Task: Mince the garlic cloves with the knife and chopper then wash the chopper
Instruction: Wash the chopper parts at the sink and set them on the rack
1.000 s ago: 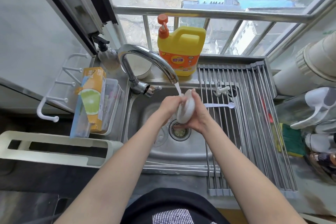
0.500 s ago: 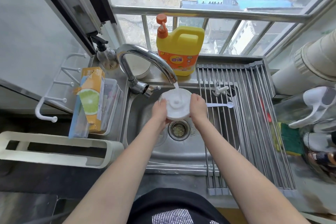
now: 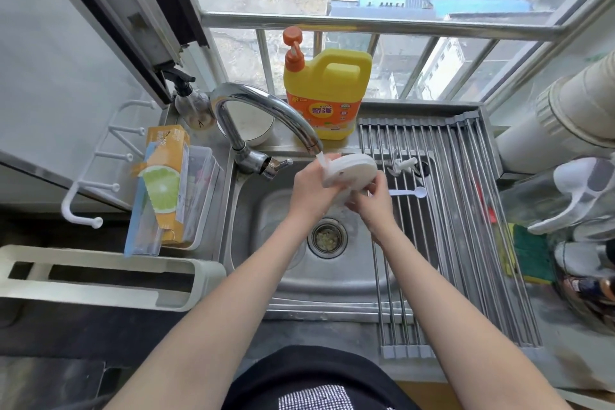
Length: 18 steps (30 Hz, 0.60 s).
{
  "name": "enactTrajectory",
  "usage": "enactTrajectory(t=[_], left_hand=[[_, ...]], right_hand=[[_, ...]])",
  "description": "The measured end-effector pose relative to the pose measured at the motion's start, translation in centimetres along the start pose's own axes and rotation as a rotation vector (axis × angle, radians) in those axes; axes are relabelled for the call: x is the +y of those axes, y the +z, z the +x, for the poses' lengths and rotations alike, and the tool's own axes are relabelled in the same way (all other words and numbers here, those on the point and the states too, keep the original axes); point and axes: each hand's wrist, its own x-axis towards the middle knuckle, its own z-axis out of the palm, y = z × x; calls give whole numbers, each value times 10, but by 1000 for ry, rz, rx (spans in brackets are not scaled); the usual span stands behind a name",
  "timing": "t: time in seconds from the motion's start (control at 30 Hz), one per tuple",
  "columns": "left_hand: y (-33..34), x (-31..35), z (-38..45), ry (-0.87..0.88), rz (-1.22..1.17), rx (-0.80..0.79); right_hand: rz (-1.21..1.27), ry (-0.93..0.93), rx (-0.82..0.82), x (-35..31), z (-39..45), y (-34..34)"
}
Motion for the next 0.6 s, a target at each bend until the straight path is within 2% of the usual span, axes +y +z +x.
enactTrajectory(t=[0.1,0.27,0.47,0.6], left_hand=[[-4,-19,-3,13,140,-48],[-13,-41,-10,15,327,-42],[-27,-64,-6,-345,27,-96],[-35,-88,-7,-471,118,-91]], right_hand=[[145,4,-50,-7,1,-3],[45,5,-141,-8,1,4],[-93,77,-194,-7,-1,4],[-153,148,-230,3,-6,4]])
